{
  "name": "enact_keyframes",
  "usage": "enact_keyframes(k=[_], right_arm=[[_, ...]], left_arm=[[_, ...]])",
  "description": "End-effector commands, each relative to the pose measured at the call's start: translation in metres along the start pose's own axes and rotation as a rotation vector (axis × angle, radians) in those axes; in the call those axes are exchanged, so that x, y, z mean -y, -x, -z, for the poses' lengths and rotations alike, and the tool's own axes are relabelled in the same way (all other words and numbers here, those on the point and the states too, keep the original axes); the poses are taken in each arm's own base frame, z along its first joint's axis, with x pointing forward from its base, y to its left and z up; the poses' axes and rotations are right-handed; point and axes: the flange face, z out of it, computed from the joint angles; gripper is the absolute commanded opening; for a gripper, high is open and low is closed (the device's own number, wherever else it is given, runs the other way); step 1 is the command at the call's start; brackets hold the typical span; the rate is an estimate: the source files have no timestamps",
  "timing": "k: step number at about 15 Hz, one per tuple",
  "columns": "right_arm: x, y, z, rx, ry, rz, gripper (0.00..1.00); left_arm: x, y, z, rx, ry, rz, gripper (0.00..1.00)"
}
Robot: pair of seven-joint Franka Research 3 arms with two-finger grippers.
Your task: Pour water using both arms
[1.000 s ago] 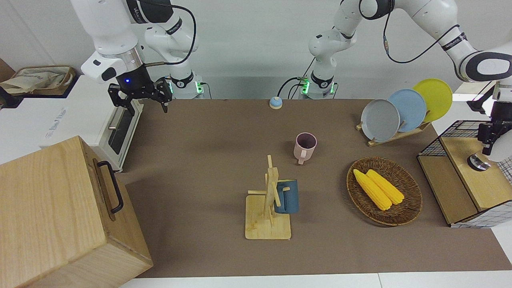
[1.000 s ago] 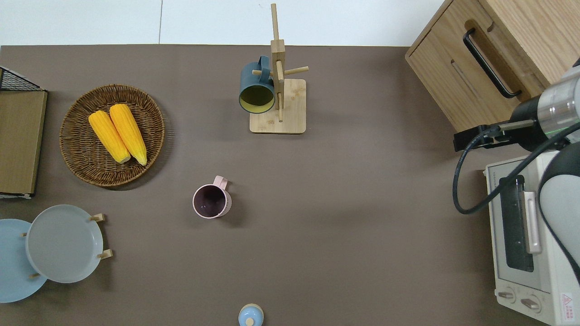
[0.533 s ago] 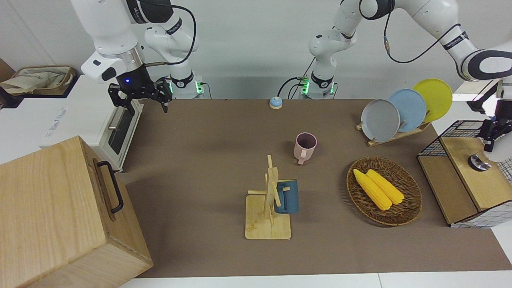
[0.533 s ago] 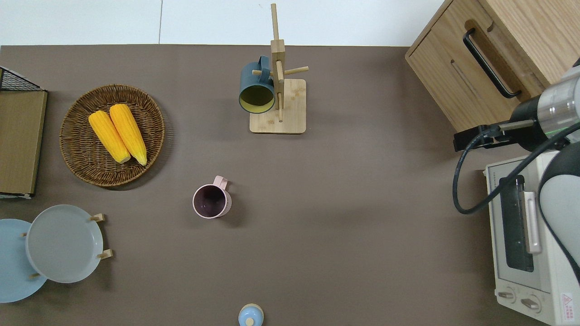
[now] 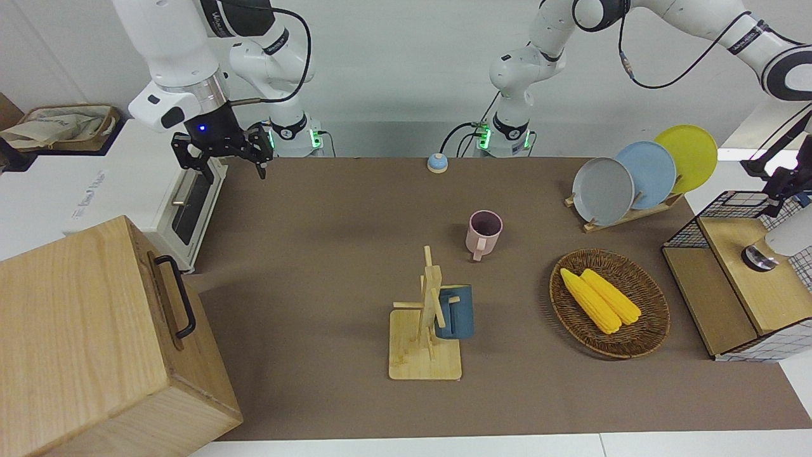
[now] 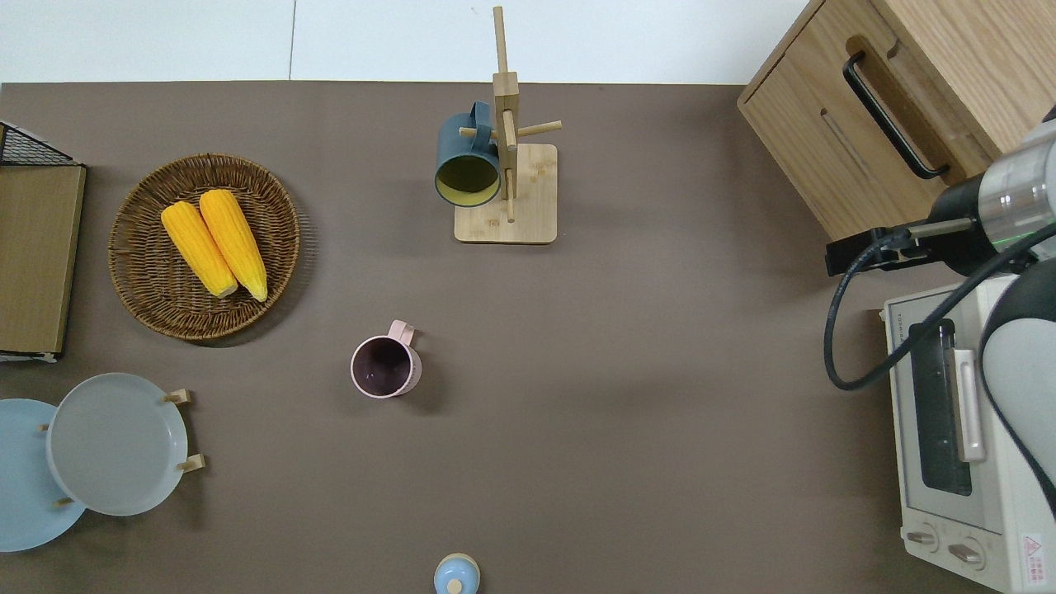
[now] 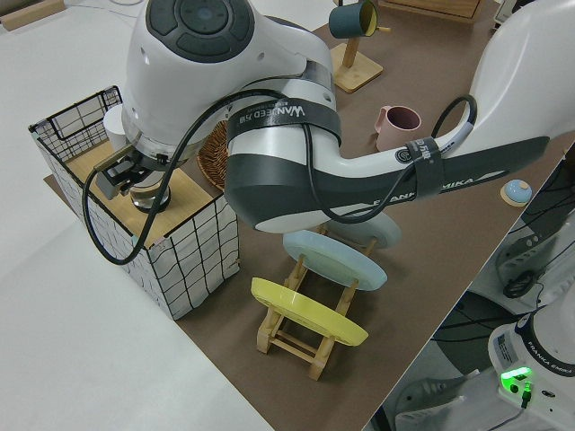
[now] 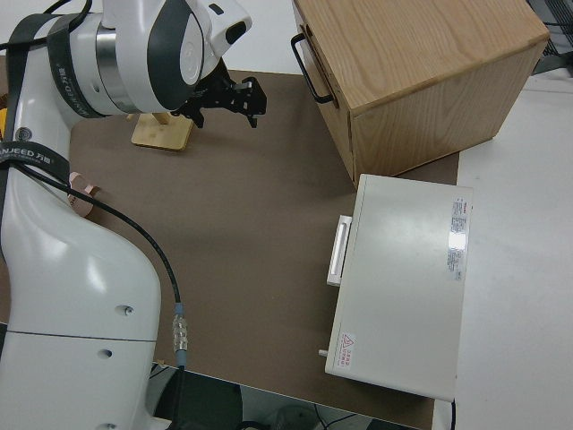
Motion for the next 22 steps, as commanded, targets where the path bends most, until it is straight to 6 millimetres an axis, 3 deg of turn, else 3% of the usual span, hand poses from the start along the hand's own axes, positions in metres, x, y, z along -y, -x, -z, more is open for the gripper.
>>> enact_keyframes(k=[1,4,7,10,16,22], right_arm=[[-0.003,0.001,0.003,-0.011,-0.020,0.012,0.992],[-0.003,0.001,0.003,-0.011,-0.020,0.012,0.992],[-0.003,0.001,0.003,-0.011,-0.020,0.012,0.992],[-0.003,0.001,0.003,-0.011,-0.020,0.012,0.992],[-0.003,0.001,0.003,-0.011,-0.020,0.012,0.992],[-0.003,0.001,0.003,-0.011,-0.020,0.012,0.992]], left_arm=[[-0.013,0.000,0.021,0.103,-0.003,0.042,1.00],[-0.057,-0.015,0.060,0.164,-0.041,0.063,1.00],[-0.112,-0.028,0.071,0.246,-0.045,0.095,1.00],[-0.185,-0.036,0.086,0.333,-0.046,0.060,1.00],[-0.319,-0.045,0.071,0.490,-0.049,0.065,1.00],[-0.389,-0.046,0.062,0.534,-0.045,0.036,1.00]])
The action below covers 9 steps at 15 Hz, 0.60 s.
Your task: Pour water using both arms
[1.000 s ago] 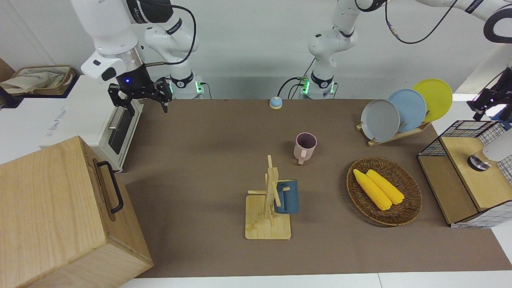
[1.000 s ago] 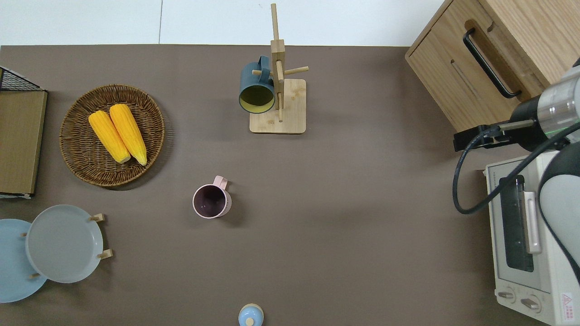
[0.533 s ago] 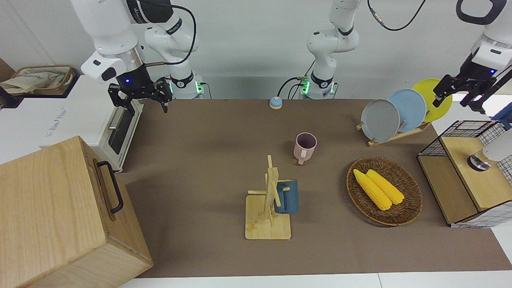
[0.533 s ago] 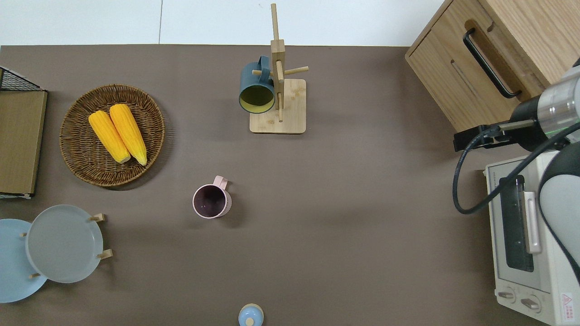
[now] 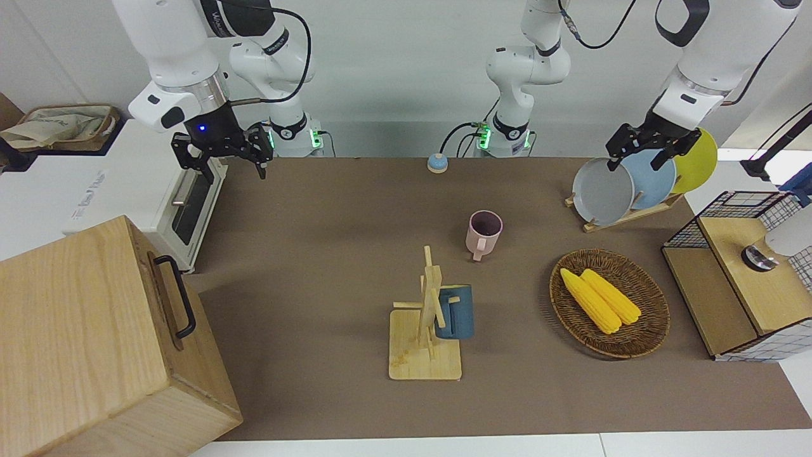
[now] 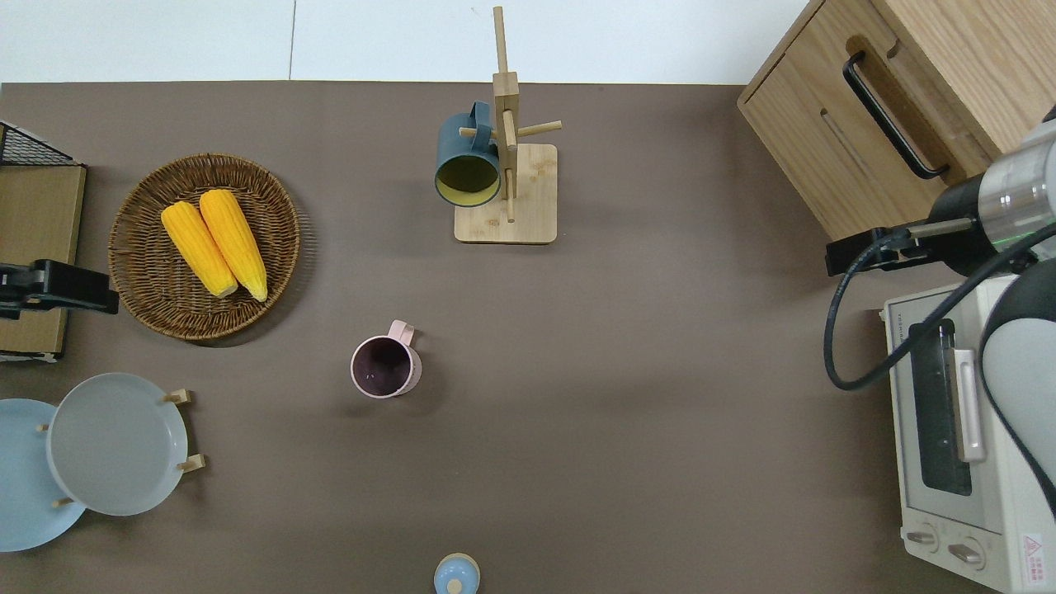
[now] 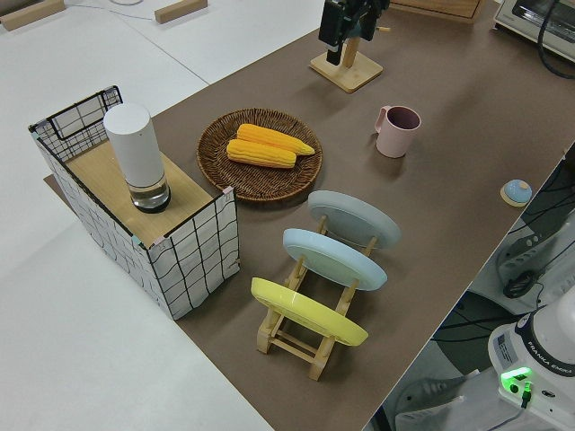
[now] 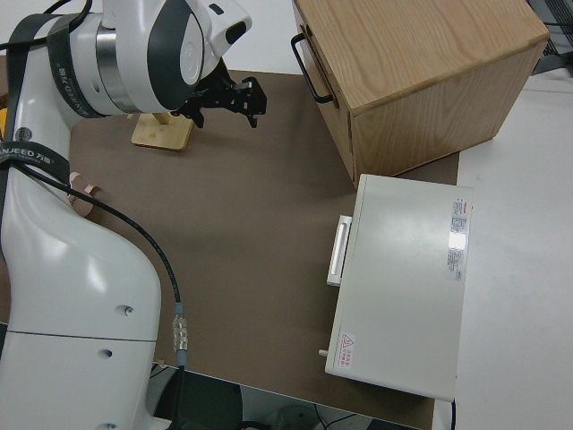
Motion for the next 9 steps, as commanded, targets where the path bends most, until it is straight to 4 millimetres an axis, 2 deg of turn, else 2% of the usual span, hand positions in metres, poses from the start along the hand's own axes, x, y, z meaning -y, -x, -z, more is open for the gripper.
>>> enact_keyframes(k=[1,6,9], right_arm=[[-0.003,0.001,0.003,-0.011,-0.020,0.012,0.992],[-0.003,0.001,0.003,-0.011,-0.020,0.012,0.992],[-0.003,0.001,0.003,-0.011,-0.020,0.012,0.992]], left_arm=[[-0.036,0.010,-0.001,0.024,-0.044,-0.043,1.00],[-0.073,0.014,0.002,0.023,-0.038,-0.105,1.00],[-0.074,0.013,0.001,0.025,-0.037,-0.110,1.00]])
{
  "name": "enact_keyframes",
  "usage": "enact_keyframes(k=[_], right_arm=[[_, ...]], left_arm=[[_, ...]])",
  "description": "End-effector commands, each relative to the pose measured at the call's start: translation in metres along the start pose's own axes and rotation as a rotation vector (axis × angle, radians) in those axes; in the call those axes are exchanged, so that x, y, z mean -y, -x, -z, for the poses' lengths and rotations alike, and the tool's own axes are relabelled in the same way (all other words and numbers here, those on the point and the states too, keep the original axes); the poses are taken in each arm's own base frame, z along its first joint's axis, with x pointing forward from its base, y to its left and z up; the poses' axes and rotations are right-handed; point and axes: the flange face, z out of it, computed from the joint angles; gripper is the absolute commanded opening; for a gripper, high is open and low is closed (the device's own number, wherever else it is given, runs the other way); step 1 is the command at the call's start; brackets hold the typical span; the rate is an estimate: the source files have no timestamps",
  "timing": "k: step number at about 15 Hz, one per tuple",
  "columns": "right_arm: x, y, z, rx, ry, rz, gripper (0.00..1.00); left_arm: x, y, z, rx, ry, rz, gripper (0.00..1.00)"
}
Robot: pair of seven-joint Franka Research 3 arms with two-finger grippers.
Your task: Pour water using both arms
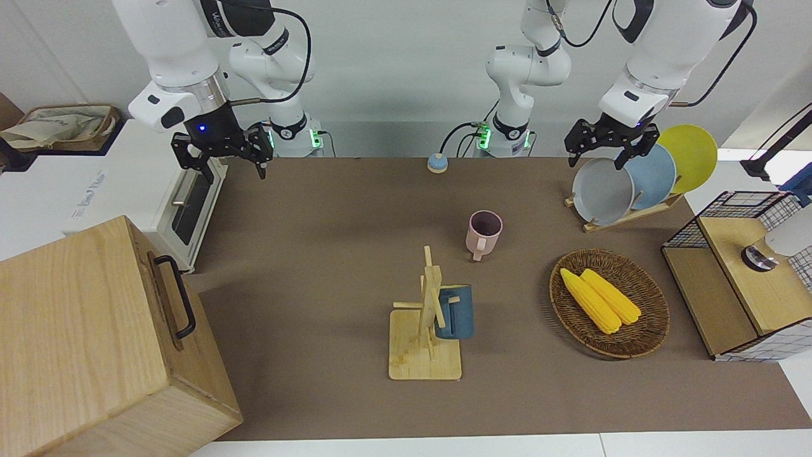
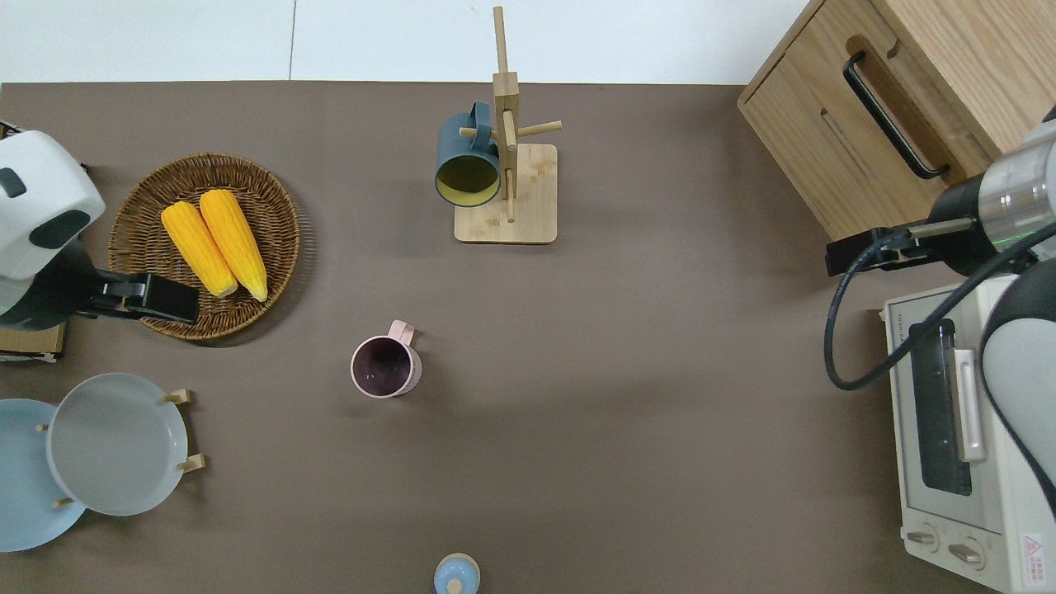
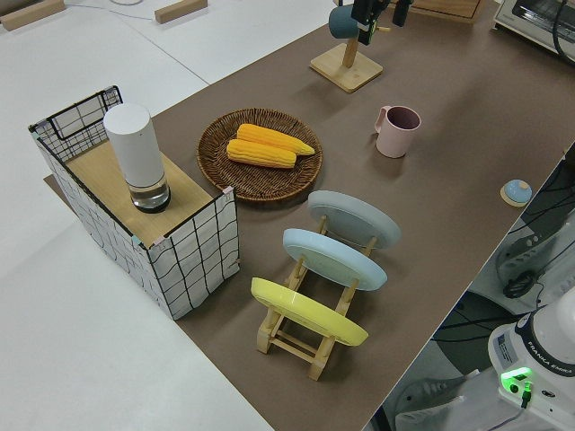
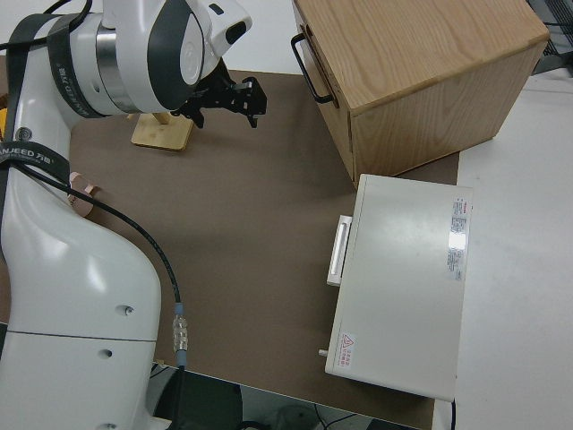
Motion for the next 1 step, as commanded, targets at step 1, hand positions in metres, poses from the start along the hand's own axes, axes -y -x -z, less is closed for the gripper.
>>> enact_keyframes(k=[1], right_arm=[[-0.0029,0.0013,0.0028,-0.011,-0.020,0.012,0.992]], left_arm=[[-0.0012,0.0070,0.0015,0.009,-0.019,0.006,1.00]])
